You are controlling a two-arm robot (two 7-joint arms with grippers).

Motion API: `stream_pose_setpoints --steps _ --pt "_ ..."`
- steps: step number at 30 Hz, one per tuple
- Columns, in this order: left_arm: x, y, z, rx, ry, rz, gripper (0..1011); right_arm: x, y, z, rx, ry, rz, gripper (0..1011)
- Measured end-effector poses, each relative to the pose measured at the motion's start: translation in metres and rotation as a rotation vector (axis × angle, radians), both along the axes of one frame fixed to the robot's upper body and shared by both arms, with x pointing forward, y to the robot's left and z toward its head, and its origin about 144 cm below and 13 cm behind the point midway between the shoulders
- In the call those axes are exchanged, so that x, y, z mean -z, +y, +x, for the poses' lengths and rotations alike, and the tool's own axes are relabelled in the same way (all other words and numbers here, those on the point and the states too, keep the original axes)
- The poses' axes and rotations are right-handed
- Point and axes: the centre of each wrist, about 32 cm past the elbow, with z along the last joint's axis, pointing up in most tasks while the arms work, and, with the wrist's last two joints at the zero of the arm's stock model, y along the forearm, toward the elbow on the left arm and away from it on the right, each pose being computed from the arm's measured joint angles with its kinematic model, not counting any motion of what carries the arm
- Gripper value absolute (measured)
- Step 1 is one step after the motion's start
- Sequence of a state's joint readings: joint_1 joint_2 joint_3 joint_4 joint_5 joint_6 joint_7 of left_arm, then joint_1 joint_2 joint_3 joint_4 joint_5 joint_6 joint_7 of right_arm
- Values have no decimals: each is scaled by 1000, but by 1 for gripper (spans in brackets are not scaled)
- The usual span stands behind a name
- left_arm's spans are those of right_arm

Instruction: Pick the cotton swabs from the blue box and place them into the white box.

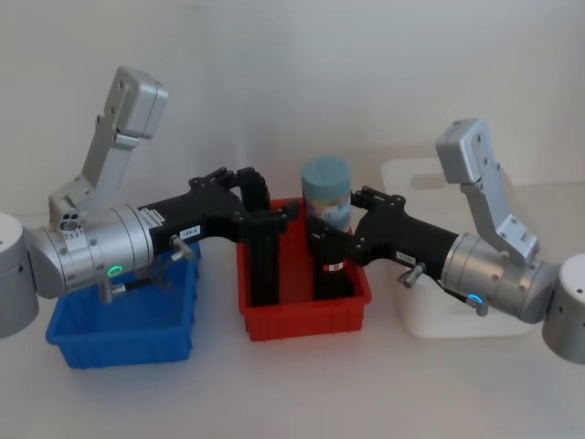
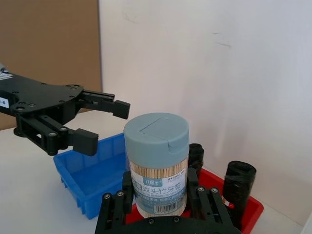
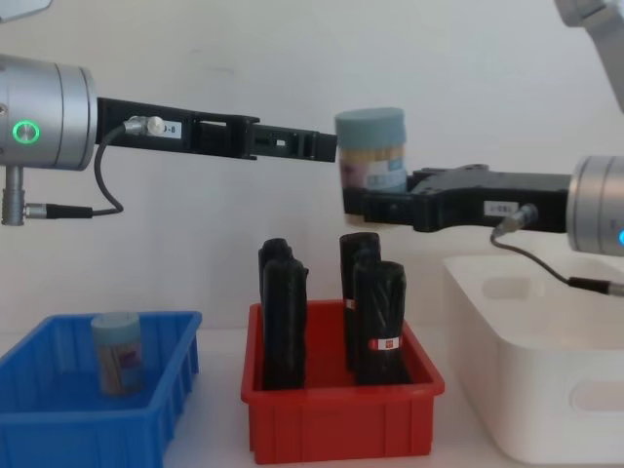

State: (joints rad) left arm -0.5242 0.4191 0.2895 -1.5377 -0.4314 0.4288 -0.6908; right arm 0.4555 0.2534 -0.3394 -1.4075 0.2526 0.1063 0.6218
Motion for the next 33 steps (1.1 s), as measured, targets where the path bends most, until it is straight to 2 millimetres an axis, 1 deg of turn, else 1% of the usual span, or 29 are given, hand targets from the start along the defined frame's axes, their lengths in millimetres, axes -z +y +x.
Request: stream_pose_setpoints --steps 1,3,11,13,23,33 --pt "0 0 0 0 0 0 1004 0 0 0 0 0 0 636" --pt "0 0 0 0 0 0 1004 0 -8 -3 34 -1 7 636" --pt "0 0 0 0 0 0 1004 0 -28 -11 145 -3 19 636" --pt "0 0 0 0 0 0 1004 0 -30 -11 155 -2 19 636" --pt "0 0 0 0 0 0 1004 2 -48 -15 312 6 21 636" --pt "0 0 0 0 0 0 1004 8 -60 -13 458 54 12 636"
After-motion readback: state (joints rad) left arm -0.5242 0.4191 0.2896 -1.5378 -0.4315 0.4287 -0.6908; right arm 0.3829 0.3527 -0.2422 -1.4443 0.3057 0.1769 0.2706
